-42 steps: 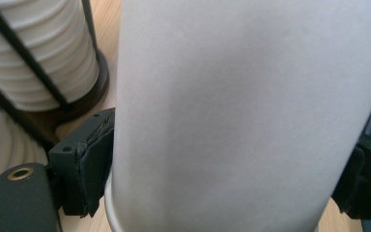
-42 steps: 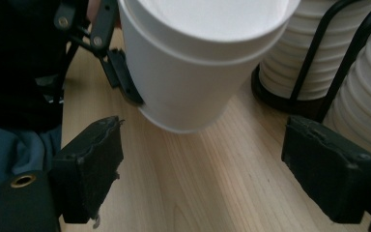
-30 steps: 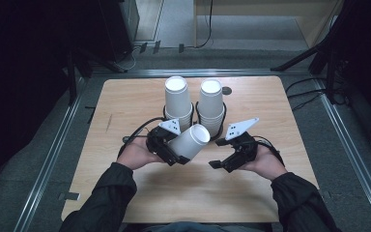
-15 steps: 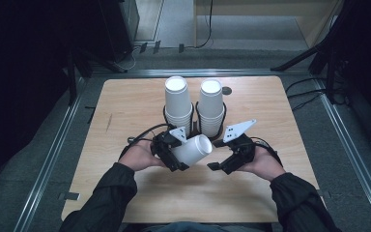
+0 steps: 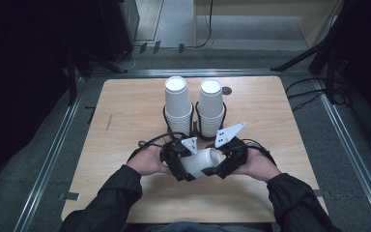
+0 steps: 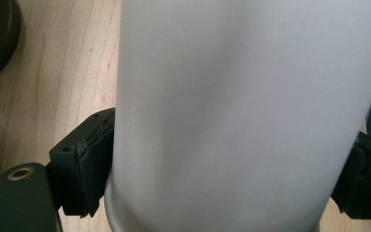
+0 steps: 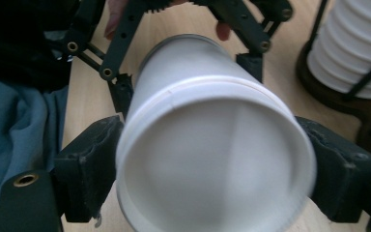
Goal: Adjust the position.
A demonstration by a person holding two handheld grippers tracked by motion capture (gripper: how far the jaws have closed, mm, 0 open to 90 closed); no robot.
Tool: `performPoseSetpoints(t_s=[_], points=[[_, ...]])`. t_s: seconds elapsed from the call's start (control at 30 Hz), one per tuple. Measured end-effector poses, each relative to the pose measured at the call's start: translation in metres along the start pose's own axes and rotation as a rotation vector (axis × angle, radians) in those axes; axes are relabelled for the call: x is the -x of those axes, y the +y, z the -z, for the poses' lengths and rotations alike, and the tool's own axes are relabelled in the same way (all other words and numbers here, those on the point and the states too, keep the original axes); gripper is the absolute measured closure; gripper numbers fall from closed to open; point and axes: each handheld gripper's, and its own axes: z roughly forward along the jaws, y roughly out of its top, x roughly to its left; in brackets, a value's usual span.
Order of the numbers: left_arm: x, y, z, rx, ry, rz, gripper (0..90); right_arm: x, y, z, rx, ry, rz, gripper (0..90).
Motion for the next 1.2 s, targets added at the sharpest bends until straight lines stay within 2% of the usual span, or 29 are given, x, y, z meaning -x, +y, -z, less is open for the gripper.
performPoseSetpoints(t_s=[0.07,0.1,0.17,0.2,0.23,0.27,0.3,0.33,0.37,0.43,0.5,0.67,0.8,0.87,1.07,1.1,1.2], points=[[0.000,0.000,0.000,-0.008,-0.010,-0.003,11.6,-0.002,0.001,-0.002,-0.010,0.000,0.033,22.7],[0.000,0.000,0.000,-0.008,-0.020,0.001,11.4,-0.003,0.001,-0.002,-0.008,0.000,0.041,22.9],[-0.001,-0.001,0.002,0.006,-0.017,0.002,10.6,-0.003,0.002,-0.002,-0.008,0.000,0.033,23.2],[0.000,-0.001,0.003,0.012,-0.004,-0.003,9.8,-0.003,0.003,-0.001,-0.005,-0.002,0.037,23.2],[0.003,-0.003,0.006,0.046,0.035,-0.013,9.2,-0.004,0.003,0.000,0.001,-0.009,0.042,23.2],[0.004,-0.004,0.008,0.067,0.052,-0.007,8.2,-0.004,0.003,0.002,0.011,-0.024,0.051,23.1],[0.004,-0.005,0.010,0.095,0.072,0.006,7.1,-0.004,0.003,0.003,0.015,-0.022,0.044,23.1],[0.004,-0.006,0.011,0.108,0.084,0.017,2.3,-0.002,0.004,0.006,0.027,-0.018,0.021,23.0],[0.003,-0.007,0.014,0.117,0.082,0.027,0.0,-0.002,0.003,0.009,0.032,-0.012,0.004,22.9],[0.002,-0.008,0.017,0.137,0.078,0.031,0.0,0.000,0.002,0.012,0.041,-0.018,-0.004,22.9],[0.001,-0.009,0.020,0.161,0.084,0.051,0.0,0.001,0.001,0.015,0.042,-0.026,-0.010,22.8],[-0.003,-0.013,0.027,0.191,0.097,0.081,0.0,0.004,-0.002,0.022,0.061,-0.042,-0.031,22.6],[-0.005,-0.016,0.031,0.214,0.092,0.097,0.0,0.007,-0.005,0.029,0.081,-0.058,-0.052,22.6],[-0.005,-0.017,0.034,0.224,0.102,0.102,0.0,0.009,-0.006,0.032,0.088,-0.065,-0.066,22.6],[-0.008,-0.022,0.042,0.277,0.091,0.123,0.0,0.011,-0.008,0.043,0.146,-0.078,-0.089,22.6],[-0.008,-0.022,0.043,0.308,0.090,0.137,0.0,0.011,-0.008,0.043,0.148,-0.076,-0.092,22.6],[-0.009,-0.025,0.047,0.347,0.076,0.146,0.0,0.012,-0.008,0.046,0.157,-0.084,-0.101,22.6]])
